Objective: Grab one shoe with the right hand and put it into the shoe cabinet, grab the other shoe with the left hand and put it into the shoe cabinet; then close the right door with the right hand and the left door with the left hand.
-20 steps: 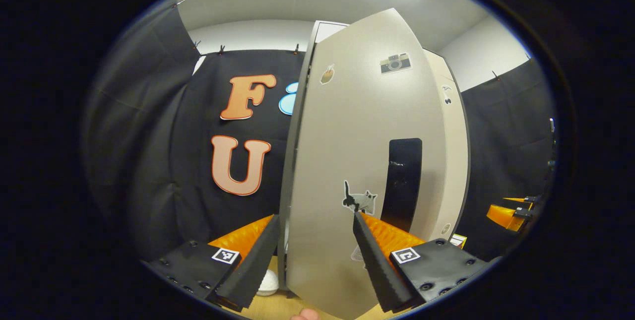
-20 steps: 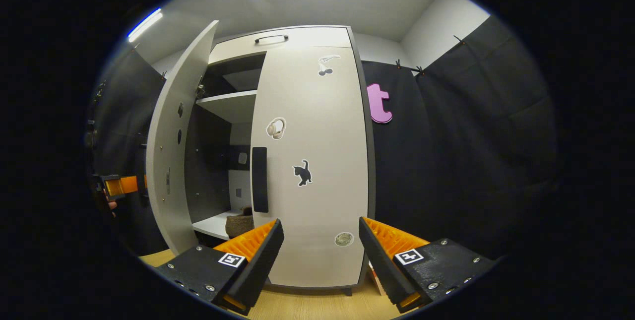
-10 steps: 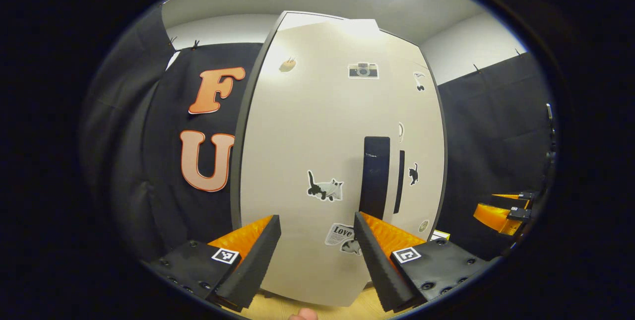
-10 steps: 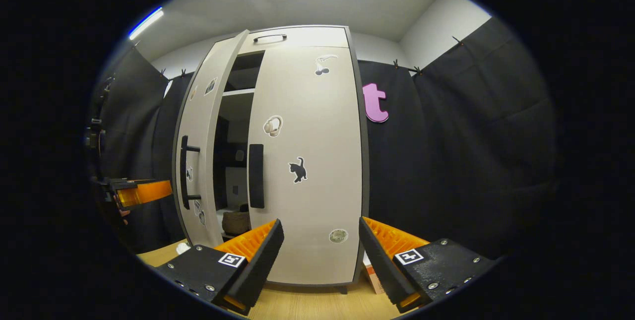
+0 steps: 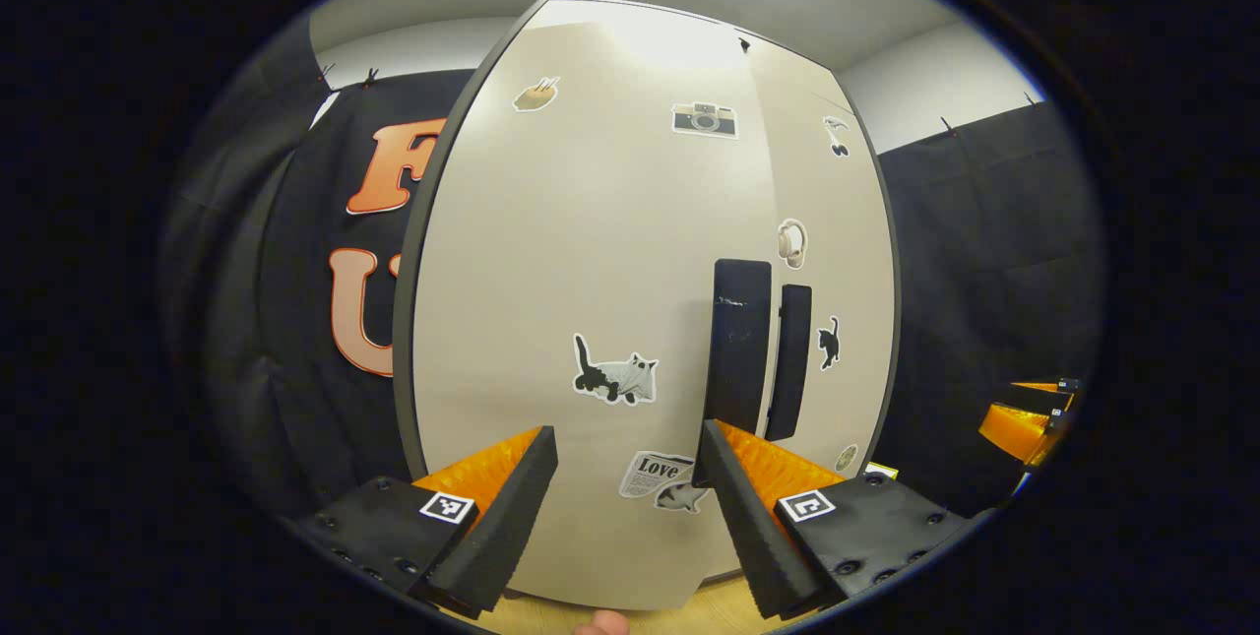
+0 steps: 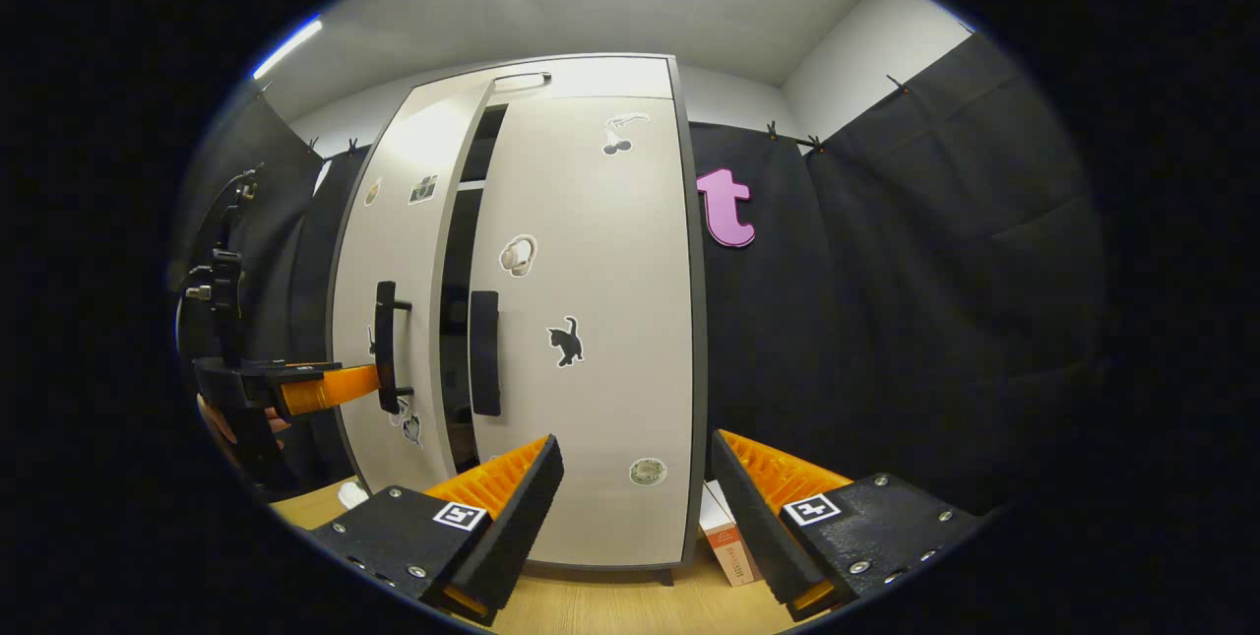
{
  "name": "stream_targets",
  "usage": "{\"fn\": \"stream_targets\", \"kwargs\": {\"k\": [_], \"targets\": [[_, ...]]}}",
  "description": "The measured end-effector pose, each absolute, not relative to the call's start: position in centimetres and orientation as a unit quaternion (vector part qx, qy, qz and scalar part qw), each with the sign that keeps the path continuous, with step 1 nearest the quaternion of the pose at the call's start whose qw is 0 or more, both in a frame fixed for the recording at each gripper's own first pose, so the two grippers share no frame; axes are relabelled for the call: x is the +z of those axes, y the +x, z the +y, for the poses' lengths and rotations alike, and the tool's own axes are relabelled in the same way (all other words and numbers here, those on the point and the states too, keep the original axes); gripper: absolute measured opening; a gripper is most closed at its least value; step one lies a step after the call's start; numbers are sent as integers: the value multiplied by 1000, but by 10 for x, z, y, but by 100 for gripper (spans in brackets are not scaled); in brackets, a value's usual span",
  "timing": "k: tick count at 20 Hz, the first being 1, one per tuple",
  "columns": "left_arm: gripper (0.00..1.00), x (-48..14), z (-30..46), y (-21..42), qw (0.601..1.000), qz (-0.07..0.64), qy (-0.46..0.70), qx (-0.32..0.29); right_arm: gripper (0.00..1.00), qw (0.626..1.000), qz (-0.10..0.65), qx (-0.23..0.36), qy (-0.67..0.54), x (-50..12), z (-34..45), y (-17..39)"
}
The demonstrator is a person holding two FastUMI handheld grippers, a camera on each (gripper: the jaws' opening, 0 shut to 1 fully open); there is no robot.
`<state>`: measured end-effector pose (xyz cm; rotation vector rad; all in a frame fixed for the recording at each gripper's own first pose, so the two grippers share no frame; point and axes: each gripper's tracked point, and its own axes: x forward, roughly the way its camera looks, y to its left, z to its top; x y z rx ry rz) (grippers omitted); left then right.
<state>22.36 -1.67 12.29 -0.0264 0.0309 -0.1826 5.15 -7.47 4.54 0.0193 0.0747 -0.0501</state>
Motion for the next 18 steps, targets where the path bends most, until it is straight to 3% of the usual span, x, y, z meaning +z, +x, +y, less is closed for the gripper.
{"fn": "stream_targets", "kwargs": {"k": [18], "targets": [[98,109,-27,260,996,49,-17,-74,94,999,32,-20,1,54,-91,73]]}}
